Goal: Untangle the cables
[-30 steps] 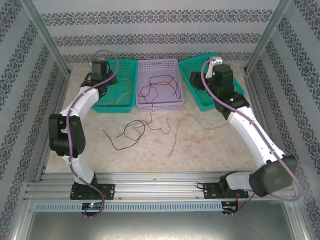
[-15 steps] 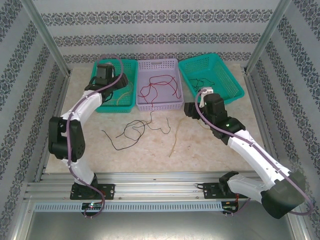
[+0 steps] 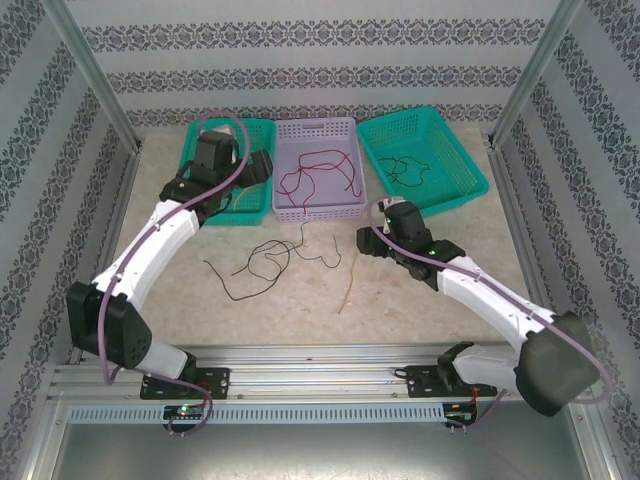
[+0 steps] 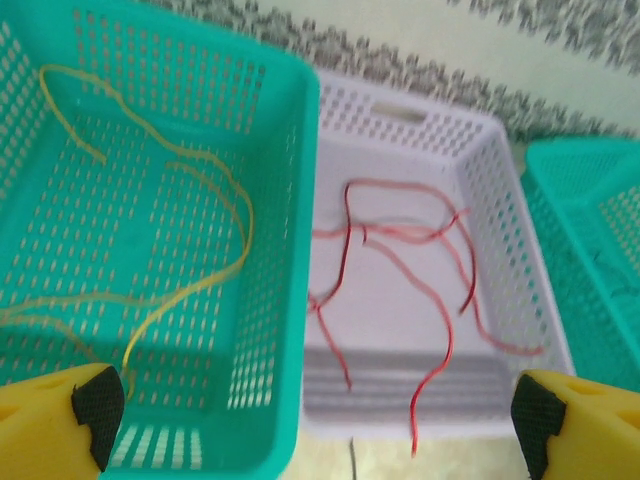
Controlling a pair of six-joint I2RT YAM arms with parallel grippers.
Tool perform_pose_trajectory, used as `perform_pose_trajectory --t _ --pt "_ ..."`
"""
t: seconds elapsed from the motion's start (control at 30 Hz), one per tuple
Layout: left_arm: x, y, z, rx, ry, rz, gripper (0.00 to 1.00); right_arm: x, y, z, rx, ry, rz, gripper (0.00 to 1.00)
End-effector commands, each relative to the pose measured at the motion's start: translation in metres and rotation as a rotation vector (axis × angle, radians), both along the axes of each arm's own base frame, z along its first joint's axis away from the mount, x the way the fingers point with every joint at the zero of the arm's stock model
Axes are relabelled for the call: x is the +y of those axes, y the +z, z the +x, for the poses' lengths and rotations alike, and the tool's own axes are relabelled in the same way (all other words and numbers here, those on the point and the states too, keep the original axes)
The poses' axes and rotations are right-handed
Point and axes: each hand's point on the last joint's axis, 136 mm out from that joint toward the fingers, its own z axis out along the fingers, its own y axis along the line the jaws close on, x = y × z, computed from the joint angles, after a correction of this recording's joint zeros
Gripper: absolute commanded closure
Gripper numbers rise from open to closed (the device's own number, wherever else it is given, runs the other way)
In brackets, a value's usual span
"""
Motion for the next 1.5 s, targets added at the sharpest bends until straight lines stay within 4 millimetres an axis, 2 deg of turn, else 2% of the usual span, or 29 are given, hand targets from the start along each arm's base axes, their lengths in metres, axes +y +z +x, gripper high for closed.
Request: perform_pose_trajectory --t 0.0,0.1,0.37,0.47,0.6,0.77,0.93,1.1,1.17,1.27,1.33,1.47 --pt "0.014 -0.026 -0.032 0.091 0.041 0.065 0.00 0.009 -0.014 -0.002 0.039 0.021 0.013 0.30" --pt "0.013 -0.046 -0.050 0.135 0.040 0.093 0.00 0.015 -0.028 -0.001 0.084 0.047 0.000 0.30" --pt "0.013 -0.099 -0.082 0.228 0.034 0.100 0.00 0.029 -0.066 0.006 0.203 0.098 -0.085 0.31" --pt "0.014 -0.113 -0.091 0.245 0.030 0.112 0.00 0.032 -0.071 0.012 0.220 0.077 -0.087 0.31" --pt "0.015 -0.121 -0.096 0.249 0.027 0.124 0.00 0.033 -0.079 0.030 0.237 0.043 -0.108 0.31" --pt "0.018 -0.116 -0.098 0.236 0.031 0.140 0.00 0.027 -0.098 0.041 0.287 0.012 -0.168 0.33" --pt "0.017 -0.117 -0.097 0.237 0.028 0.139 0.00 0.017 -0.118 0.040 0.344 -0.017 -0.199 0.34" --pt "0.017 -0.130 -0.100 0.260 0.029 0.138 0.00 0.015 -0.124 0.040 0.349 -0.031 -0.184 0.37" --pt "0.017 -0.136 -0.100 0.268 0.031 0.138 0.00 0.015 -0.126 0.044 0.349 -0.033 -0.187 0.42" --pt "0.018 -0.142 -0.101 0.283 0.034 0.149 0.00 0.013 -0.131 0.046 0.358 -0.032 -0.195 0.65" --pt "0.019 -0.146 -0.102 0.290 0.035 0.151 0.00 0.010 -0.131 0.046 0.358 -0.036 -0.187 0.76" --pt "0.019 -0.155 -0.105 0.301 0.041 0.142 0.00 0.006 -0.118 0.044 0.332 -0.043 -0.173 0.96"
